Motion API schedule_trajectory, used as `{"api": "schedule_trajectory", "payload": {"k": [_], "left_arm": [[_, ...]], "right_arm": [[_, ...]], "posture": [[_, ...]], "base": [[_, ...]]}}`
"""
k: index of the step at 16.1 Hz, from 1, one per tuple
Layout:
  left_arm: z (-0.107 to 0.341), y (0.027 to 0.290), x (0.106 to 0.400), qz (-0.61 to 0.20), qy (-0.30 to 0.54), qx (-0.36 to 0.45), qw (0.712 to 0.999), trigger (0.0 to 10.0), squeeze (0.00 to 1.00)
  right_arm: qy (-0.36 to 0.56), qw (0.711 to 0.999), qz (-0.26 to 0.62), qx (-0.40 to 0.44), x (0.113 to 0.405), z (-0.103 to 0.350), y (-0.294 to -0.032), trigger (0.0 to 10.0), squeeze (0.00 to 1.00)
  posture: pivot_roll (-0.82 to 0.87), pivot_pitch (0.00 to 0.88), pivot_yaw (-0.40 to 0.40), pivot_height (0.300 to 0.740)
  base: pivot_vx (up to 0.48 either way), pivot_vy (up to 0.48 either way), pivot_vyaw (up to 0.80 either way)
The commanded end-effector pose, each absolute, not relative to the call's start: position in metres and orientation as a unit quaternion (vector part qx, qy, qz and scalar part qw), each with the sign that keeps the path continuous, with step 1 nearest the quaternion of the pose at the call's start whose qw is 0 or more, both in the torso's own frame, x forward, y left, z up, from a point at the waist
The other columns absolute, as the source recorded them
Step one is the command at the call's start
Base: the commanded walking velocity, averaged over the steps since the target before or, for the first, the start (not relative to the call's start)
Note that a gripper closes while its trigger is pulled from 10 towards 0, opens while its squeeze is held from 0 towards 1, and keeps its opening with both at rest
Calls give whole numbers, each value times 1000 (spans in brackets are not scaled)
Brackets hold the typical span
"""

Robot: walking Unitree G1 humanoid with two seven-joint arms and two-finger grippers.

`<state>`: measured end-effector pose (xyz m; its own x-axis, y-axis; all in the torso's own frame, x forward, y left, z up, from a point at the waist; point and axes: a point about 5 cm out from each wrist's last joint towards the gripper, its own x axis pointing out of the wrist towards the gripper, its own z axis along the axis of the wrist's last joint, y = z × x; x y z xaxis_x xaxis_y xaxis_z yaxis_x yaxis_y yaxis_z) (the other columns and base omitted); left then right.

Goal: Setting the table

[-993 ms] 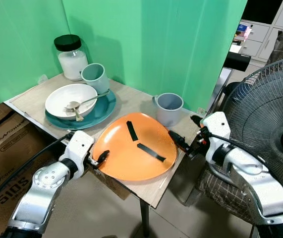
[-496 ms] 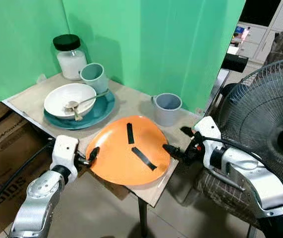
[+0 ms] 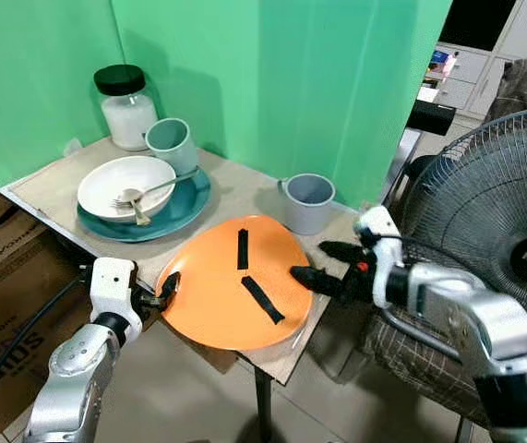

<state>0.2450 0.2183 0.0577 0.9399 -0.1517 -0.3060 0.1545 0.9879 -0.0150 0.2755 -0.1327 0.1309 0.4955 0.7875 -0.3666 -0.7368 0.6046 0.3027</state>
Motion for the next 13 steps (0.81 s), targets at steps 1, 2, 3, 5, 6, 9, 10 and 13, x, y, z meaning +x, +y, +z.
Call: {"api": "schedule_trajectory", "payload": {"k": [1,2,3,5,6,9,10,13], "left_arm": [[35,220,233,-67,214,-1,975,10000,0],[34,219,233,-67,214,-1,975,10000,0],[34,219,232,-66,214,-2,975,10000,0],[33,220,232,-65,213,-1,975,10000,0],[33,220,231,-65,213,-1,975,10000,0],[32,221,230,-61,211,-2,976,10000,0],[32,221,229,-60,211,-2,976,10000,0],[31,222,227,-57,211,-3,976,10000,0]], "right_arm": [[263,850,454,60,276,129,-128,10000,0],[271,846,456,58,277,127,-126,10000,0],[297,838,456,51,278,122,-121,10000,0],[324,834,445,36,280,115,-119,10000,0],[337,832,439,36,282,113,-118,10000,0],[366,817,438,80,284,116,-110,3686,0],[368,820,430,81,287,116,-111,3882,0],[331,837,421,111,298,130,-117,10000,0]], "posture": [[45,0,-7,740],[45,0,-7,740],[49,0,-13,740],[53,0,-17,740],[56,0,-19,740],[63,0,-24,740],[63,0,-24,740],[65,0,-29,740]], "base": [[0,0,0],[0,0,0],[0,0,0],[0,0,0],[0,0,0],[0,0,0],[0,0,0],[0,0,0]]}}
